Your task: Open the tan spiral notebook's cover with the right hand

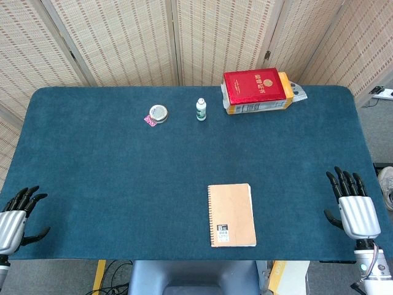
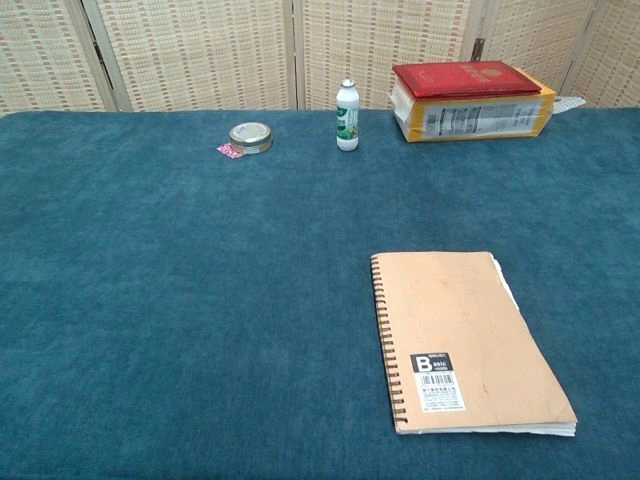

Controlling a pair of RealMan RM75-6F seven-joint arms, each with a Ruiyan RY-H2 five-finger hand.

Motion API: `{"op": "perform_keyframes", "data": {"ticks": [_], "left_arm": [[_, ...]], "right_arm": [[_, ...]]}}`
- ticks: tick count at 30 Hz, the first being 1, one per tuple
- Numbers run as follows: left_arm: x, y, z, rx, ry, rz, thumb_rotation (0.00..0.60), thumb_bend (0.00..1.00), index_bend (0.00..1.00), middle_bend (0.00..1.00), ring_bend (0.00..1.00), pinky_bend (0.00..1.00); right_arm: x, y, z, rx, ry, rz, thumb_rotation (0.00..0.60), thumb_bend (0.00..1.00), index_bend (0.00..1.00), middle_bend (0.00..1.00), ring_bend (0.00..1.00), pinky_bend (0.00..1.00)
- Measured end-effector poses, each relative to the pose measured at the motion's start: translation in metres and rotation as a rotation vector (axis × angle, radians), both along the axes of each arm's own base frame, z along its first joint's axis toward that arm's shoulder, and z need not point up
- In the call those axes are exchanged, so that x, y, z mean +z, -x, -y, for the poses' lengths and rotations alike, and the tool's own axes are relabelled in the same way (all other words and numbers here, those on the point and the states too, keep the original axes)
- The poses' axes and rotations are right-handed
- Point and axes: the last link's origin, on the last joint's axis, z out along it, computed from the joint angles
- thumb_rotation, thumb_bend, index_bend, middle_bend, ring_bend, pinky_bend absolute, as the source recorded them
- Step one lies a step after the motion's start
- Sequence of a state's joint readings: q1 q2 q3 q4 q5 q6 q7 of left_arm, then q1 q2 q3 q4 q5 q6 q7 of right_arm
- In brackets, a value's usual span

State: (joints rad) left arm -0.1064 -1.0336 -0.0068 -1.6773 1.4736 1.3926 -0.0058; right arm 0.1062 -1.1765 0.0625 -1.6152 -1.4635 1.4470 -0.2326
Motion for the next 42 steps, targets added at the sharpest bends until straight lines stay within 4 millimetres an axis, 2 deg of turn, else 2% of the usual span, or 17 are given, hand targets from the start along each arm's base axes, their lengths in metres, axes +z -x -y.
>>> {"op": "perform_keyframes", "data": {"ticks": [17, 23, 28, 33, 42], "left_arm": [[0.005, -0.001, 0.005, 0.006, -0.033, 0.003, 0.6, 0.24, 0.21, 0.1, 0.03, 0.17], [0.008, 0.007, 0.0, 0.066, -0.11, -0.077, 0.6, 0.24, 0.21, 0.1, 0.04, 0.18], [0.01, 0.01, -0.002, 0.102, -0.153, -0.08, 0.6, 0.24, 0.21, 0.1, 0.04, 0.17], [0.014, 0.01, -0.002, 0.118, -0.215, -0.121, 0.6, 0.24, 0.21, 0.1, 0.04, 0.18], [0.012, 0.011, -0.002, 0.121, -0.208, -0.12, 0.6, 0.24, 0.21, 0.1, 0.04, 0.18]], "right_arm": [[-0.023, -0.002, 0.002, 0.014, -0.113, -0.019, 0.6, 0.27, 0.0, 0.0, 0.0, 0.0], [-0.057, -0.003, 0.01, 0.091, -0.221, -0.021, 0.6, 0.34, 0.0, 0.0, 0.0, 0.0], [-0.086, -0.001, 0.015, 0.188, -0.282, 0.016, 0.6, 0.41, 0.0, 0.0, 0.0, 0.0], [-0.108, 0.0, 0.016, 0.284, -0.311, 0.068, 0.6, 0.41, 0.0, 0.0, 0.0, 0.0], [-0.135, -0.003, 0.014, 0.369, -0.341, 0.171, 0.6, 0.33, 0.0, 0.0, 0.0, 0.0]]}}
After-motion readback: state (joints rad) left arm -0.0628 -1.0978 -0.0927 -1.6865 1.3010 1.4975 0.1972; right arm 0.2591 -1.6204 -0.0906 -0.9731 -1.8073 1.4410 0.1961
